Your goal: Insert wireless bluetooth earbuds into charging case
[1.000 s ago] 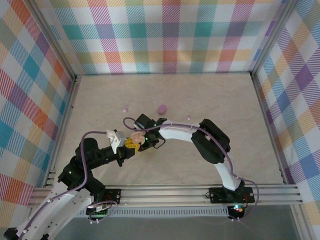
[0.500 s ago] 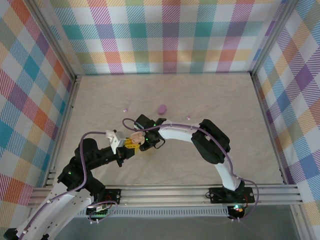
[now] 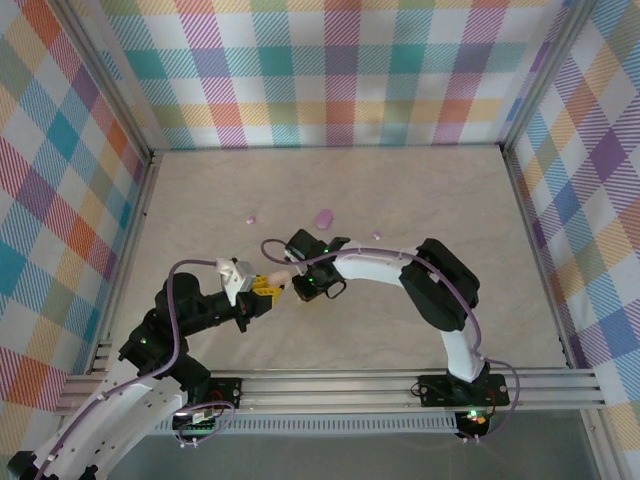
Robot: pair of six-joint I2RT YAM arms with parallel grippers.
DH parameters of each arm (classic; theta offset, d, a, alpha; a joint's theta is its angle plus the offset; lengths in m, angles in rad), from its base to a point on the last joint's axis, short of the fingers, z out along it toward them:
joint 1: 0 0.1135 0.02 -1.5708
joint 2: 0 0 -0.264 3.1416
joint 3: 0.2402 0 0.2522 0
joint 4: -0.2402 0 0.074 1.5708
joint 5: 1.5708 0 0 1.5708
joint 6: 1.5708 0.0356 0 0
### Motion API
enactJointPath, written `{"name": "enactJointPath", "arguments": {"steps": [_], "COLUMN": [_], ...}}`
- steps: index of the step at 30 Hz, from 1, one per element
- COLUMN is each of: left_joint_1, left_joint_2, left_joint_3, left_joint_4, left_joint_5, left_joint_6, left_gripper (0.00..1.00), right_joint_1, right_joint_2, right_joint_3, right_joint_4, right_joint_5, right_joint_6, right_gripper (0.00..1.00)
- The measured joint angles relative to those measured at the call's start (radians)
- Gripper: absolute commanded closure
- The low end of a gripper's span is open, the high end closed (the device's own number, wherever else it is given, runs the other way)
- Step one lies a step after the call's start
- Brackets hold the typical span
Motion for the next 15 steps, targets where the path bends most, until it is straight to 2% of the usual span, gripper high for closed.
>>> {"name": "enactJointPath", "arguments": {"steps": [10, 15], "left_joint_1": [0.0, 0.0], "left_joint_2": [0.045, 0.06], "left_joint_3": [0.0, 0.0], "left_joint_4": [0.051, 0.058], "left_joint_5": [0.009, 0.012], "left_joint_6": [0.0, 0.0], "left_gripper": [1.0, 1.0], "right_joint_1": [-0.099, -0.113], "right_joint_2": [-0.146, -0.249], "right_joint_3": [-0.164, -0.239], "right_joint_4": [0.016, 0.04], "right_joint_5": [0.037, 0.024], "right_joint_6": [-0.035, -0.065], "right_gripper": [0.85, 0.71]}}
